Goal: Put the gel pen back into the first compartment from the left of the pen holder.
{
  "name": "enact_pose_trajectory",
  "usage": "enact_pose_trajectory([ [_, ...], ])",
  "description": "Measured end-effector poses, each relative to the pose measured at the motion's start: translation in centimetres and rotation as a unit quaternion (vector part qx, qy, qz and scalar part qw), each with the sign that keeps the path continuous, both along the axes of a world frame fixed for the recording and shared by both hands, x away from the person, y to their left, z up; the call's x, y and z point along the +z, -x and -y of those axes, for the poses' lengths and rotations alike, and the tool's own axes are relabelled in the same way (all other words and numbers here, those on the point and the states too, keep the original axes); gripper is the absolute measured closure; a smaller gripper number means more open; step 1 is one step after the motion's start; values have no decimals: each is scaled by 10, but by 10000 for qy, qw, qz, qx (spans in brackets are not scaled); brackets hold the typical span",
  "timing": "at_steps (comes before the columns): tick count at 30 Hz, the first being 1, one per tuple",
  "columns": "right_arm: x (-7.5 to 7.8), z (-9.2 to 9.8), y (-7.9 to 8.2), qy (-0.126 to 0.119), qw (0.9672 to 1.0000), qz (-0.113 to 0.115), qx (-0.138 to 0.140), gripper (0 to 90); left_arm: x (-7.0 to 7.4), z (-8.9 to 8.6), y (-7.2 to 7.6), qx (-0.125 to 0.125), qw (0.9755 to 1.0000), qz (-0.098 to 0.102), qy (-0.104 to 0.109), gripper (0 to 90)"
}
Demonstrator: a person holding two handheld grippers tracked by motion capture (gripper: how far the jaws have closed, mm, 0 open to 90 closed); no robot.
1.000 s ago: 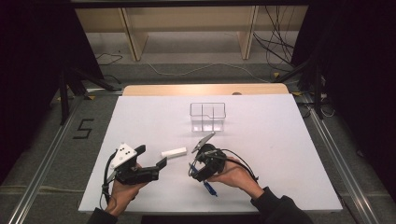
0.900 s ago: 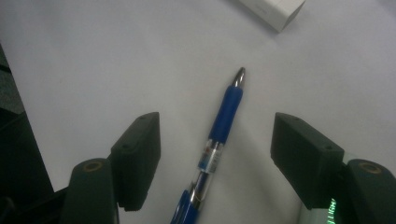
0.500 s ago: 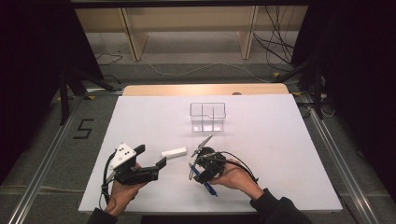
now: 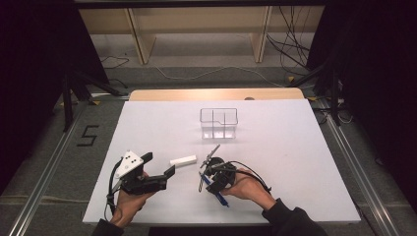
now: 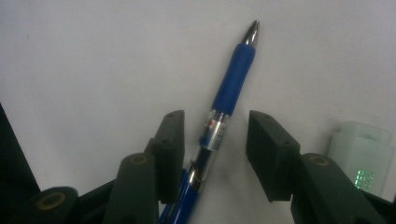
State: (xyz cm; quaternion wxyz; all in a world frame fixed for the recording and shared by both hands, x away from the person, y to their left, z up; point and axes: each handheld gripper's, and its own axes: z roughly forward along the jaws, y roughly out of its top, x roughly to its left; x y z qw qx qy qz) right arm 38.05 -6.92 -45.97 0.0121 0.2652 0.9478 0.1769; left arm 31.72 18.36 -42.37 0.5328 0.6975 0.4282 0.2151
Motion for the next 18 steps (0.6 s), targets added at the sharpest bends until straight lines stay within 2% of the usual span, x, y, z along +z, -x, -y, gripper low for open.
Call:
enact_pose_trajectory([
  [7, -3, -2, 1, 120, 9999, -36, 56, 628, 0, 0, 0, 2, 10000, 0, 1, 62],
  [12, -2, -4, -1, 180, 9998, -46, -14, 656, 0, 0, 0, 2, 10000, 1, -3, 62],
  [16, -2, -7, 0, 346, 9994, 29, 6, 685, 0, 0, 0, 7, 10000, 1, -4, 62],
  [18, -3, -8, 0, 349, 9993, 74, 53, 694, 0, 0, 0, 5, 10000, 8, -3, 62],
])
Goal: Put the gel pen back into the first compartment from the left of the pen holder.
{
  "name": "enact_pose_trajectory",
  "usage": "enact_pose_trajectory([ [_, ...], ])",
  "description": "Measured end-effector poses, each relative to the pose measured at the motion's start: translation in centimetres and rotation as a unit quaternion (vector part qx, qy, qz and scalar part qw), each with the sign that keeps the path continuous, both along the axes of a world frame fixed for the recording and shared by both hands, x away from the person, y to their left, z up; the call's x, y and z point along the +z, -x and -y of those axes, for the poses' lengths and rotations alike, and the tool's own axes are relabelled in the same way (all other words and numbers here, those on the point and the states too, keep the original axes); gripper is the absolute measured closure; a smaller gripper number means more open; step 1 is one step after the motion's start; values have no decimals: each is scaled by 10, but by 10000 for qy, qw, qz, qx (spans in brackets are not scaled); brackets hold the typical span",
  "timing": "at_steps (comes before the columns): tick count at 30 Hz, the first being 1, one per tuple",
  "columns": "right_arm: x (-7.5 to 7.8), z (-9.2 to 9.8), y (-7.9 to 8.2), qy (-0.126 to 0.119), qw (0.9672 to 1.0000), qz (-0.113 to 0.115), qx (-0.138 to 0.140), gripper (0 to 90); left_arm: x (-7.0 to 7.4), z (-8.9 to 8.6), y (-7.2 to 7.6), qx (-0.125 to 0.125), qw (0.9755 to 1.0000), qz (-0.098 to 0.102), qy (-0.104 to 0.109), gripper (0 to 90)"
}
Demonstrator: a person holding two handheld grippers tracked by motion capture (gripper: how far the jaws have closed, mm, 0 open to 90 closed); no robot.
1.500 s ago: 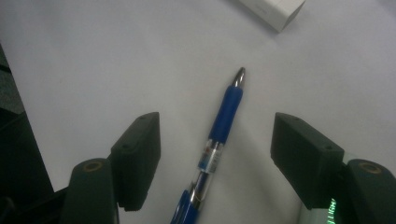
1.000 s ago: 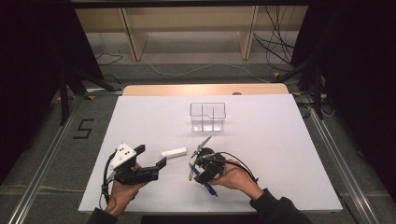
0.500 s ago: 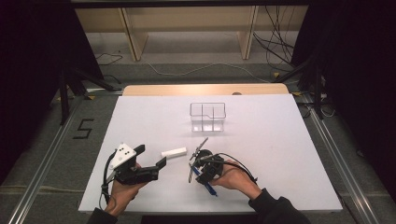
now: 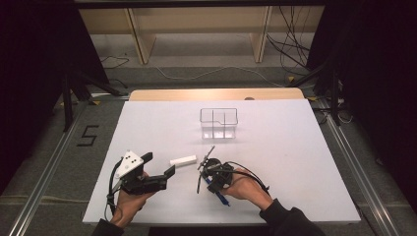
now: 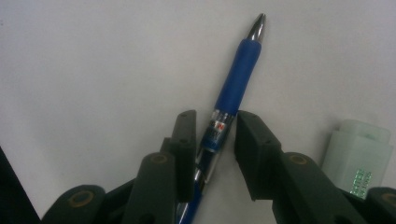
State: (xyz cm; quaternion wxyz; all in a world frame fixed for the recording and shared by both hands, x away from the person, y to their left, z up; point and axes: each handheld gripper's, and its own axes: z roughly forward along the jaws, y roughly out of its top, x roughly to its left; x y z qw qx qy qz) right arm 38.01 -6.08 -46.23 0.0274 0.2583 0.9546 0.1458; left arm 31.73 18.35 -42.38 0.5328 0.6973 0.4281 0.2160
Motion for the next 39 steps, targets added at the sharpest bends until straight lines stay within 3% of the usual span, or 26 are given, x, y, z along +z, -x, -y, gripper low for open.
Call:
enact_pose_trajectory([
  [13, 2, -9, -8, 345, 9993, -164, 16, 758, -1, 0, -1, 39, 10000, -31, -22, 62],
  [25, 5, -16, -6, 581, 9982, -47, 165, 796, -1, 0, -1, 33, 10000, -22, -31, 62],
  [28, 8, -15, -6, 427, 9990, 15, 158, 797, -1, 0, -1, 43, 10000, -18, -15, 62],
  [34, 26, -4, -9, -109, 9998, 155, 78, 798, -1, -1, -1, 71, 10000, -4, -3, 62],
  [39, 40, 10, -9, -751, 9966, 345, -24, 799, -1, 0, -1, 61, 10000, -15, -15, 62],
])
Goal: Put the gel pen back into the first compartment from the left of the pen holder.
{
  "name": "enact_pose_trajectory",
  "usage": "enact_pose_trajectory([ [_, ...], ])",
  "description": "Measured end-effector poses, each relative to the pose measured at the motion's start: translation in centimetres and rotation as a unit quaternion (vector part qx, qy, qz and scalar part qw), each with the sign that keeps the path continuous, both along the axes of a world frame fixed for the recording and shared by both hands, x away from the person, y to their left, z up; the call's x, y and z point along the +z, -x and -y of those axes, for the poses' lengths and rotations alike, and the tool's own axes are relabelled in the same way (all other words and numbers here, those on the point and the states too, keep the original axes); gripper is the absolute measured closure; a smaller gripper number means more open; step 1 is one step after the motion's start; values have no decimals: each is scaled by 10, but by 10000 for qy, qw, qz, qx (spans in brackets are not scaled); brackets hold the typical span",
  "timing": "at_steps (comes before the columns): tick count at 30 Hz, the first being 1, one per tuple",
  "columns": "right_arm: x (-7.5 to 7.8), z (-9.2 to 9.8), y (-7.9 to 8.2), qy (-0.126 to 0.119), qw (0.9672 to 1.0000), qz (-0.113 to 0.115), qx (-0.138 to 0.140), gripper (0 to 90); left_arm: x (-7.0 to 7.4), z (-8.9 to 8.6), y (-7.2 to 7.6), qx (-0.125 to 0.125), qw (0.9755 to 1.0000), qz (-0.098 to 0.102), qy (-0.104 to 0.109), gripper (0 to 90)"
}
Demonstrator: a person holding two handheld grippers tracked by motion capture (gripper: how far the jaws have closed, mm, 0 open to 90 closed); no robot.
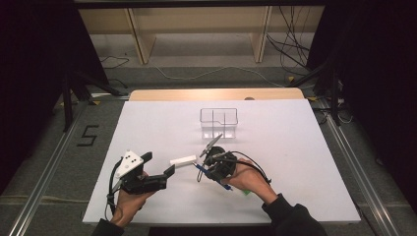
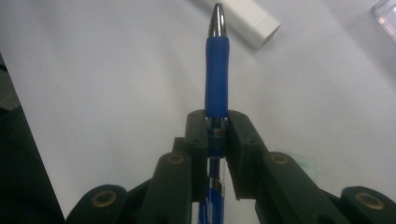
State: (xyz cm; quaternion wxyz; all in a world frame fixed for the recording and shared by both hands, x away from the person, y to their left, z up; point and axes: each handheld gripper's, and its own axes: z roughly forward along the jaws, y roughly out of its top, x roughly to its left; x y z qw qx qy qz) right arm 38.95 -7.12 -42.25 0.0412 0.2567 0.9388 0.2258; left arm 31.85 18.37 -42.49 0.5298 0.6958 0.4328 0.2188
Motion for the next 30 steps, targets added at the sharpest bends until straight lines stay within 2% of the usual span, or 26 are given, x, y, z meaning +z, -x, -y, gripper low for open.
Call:
enact_pose_trajectory([
  [3, 6, 7, -4, -369, 9992, 121, -81, 799, 0, 0, 0, -2, 10000, 2, 3, 62],
  [6, 12, 15, -9, -811, 9958, 279, -311, 799, 0, 0, 0, -4, 10000, 1, 2, 62],
  [9, 16, 21, -15, -1190, 9901, 509, -552, 799, 0, 0, 0, -4, 10000, 4, 13, 62],
  [12, 22, 26, -18, -1513, 9826, 798, -723, 799, 0, 0, 0, -7, 10000, -2, 6, 62],
  [16, 26, 31, -23, -1795, 9738, 1095, -863, 799, 0, 0, 0, -6, 10000, -3, 5, 62],
  [21, 29, 36, -32, -2080, 9637, 1318, -1035, 799, -1, 0, 0, 7, 10000, -9, 21, 62],
  [23, 30, 37, -36, -2134, 9604, 1415, -1096, 799, -1, 0, -1, 7, 10000, -11, 21, 62],
  [24, 30, 37, -38, -2141, 9600, 1432, -1097, 799, -1, 0, -1, 9, 10000, -12, 22, 62],
  [28, 33, 37, -45, -2272, 9543, 1526, -1202, 799, -1, 0, -1, 9, 10000, -15, 28, 62],
  [30, 35, 37, -49, -2303, 9525, 1578, -1217, 799, -1, 0, -1, 12, 10000, -19, 23, 62],
])
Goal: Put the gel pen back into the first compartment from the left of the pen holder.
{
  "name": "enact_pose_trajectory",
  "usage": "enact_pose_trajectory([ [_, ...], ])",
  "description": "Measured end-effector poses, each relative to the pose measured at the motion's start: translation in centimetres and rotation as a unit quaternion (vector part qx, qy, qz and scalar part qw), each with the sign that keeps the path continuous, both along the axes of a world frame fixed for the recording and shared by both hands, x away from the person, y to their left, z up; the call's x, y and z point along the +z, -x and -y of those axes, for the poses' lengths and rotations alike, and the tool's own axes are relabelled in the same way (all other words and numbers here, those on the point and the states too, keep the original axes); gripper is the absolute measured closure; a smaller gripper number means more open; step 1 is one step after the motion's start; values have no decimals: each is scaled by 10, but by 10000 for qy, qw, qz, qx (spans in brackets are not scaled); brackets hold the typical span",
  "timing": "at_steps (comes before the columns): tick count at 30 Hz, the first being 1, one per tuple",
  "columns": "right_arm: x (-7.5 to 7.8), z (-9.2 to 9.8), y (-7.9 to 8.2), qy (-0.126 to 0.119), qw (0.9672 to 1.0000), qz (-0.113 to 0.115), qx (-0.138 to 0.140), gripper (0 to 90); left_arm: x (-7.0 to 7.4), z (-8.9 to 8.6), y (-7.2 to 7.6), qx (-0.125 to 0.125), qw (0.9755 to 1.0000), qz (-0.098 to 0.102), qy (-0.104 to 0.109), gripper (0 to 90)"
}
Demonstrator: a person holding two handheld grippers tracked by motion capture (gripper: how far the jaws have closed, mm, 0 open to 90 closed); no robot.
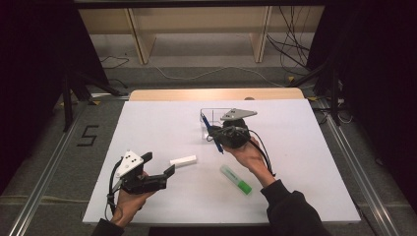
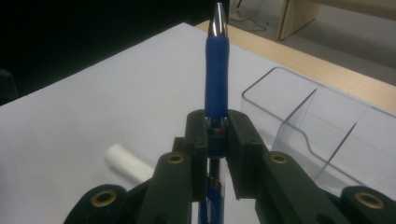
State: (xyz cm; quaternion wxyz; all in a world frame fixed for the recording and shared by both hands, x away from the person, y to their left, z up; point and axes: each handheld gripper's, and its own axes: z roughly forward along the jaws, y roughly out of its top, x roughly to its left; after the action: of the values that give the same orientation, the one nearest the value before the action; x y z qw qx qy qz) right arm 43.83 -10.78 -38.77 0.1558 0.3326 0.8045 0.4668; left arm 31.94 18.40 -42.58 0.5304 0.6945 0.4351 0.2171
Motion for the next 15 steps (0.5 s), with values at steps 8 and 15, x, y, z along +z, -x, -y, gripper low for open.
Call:
enact_pose_trajectory([
  [8, 12, -2, -13, -223, 9994, 219, -125, 799, 0, 0, 0, -15, 10000, 3, -9, 62],
  [15, 19, -5, -27, -432, 9983, 274, -262, 799, 0, 0, 0, -28, 10000, -4, 0, 62],
])
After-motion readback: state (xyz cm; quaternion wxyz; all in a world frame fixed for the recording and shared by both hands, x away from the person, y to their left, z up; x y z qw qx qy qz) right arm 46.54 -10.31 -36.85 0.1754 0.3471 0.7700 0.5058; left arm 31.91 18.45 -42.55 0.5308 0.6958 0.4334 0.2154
